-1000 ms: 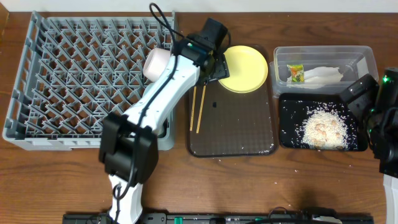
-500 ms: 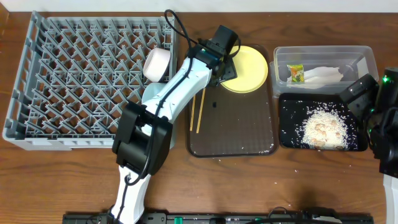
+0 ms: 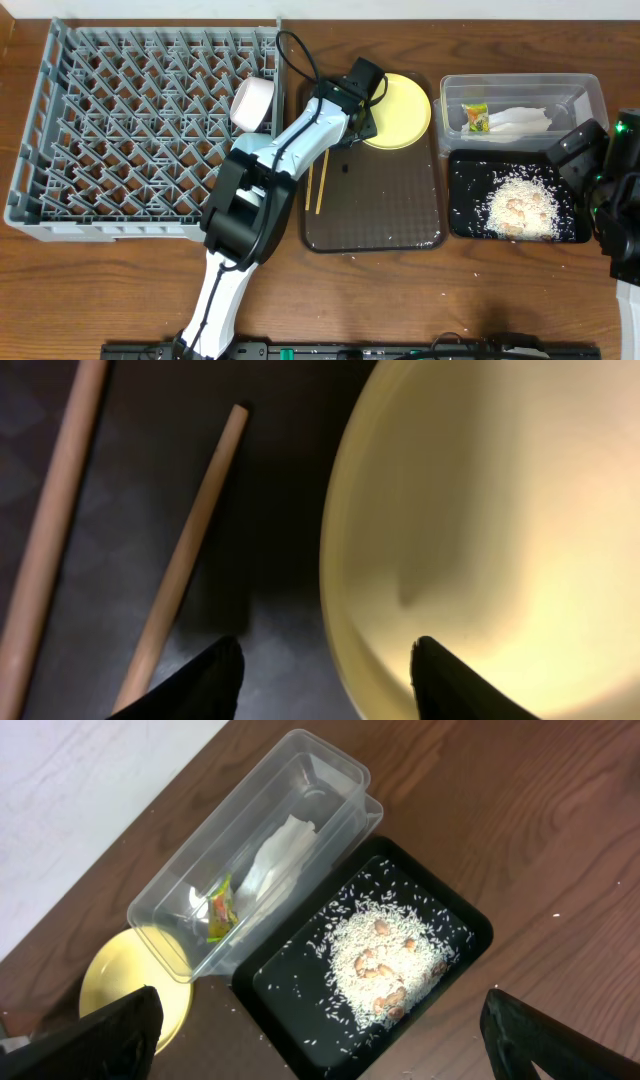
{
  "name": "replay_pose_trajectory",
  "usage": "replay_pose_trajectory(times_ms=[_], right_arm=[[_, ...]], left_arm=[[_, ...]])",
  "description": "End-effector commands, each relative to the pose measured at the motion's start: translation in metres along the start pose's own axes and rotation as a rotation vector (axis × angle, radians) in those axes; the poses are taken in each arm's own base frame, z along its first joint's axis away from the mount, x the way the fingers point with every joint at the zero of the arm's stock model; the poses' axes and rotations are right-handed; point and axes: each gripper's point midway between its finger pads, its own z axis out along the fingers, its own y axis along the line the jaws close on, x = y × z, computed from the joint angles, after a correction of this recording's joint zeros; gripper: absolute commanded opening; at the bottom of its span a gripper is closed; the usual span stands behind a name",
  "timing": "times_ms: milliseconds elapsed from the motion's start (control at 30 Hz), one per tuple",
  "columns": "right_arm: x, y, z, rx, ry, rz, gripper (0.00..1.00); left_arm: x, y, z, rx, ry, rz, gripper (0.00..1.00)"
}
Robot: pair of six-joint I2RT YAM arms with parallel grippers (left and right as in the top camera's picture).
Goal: Sort waste into correct bins and load items into the dishwasher
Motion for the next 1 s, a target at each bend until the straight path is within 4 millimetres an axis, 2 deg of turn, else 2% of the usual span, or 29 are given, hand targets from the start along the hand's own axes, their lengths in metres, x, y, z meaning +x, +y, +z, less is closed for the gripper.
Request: replay_pose_trajectory(times_ms=[0, 233, 333, 367, 733, 967], right_arm=[[0.0, -0.003, 0.003, 0.018, -0.003, -0.011, 0.99], [0.0, -0.003, 0.003, 0.018, -0.003, -0.011, 0.99], [0.0, -0.003, 0.003, 0.018, -0.003, -0.011, 0.99], [0.0, -0.003, 0.003, 0.018, -0.003, -0.011, 0.99], [0.0, -0.003, 0.003, 0.018, -0.003, -0.011, 0.99], [0.0, -0.003, 0.003, 0.018, -0.003, -0.011, 0.99]], left_arm=[[0.001, 0.0, 0.007, -0.012, -0.008, -0.001, 0.49], [-0.005, 0.004, 0.007, -0.06, -0.062, 0.01, 0.23], [-0.003, 0.008, 0.01, -0.088, -0.079, 0.016, 0.19], [-0.003, 0.011, 0.011, -0.106, -0.091, 0.011, 0.15], [0.006, 0.021, 0.038, -0.145, -0.081, 0.019, 0.12], [0.008, 0.022, 0.04, -0.148, -0.075, 0.02, 0.08]])
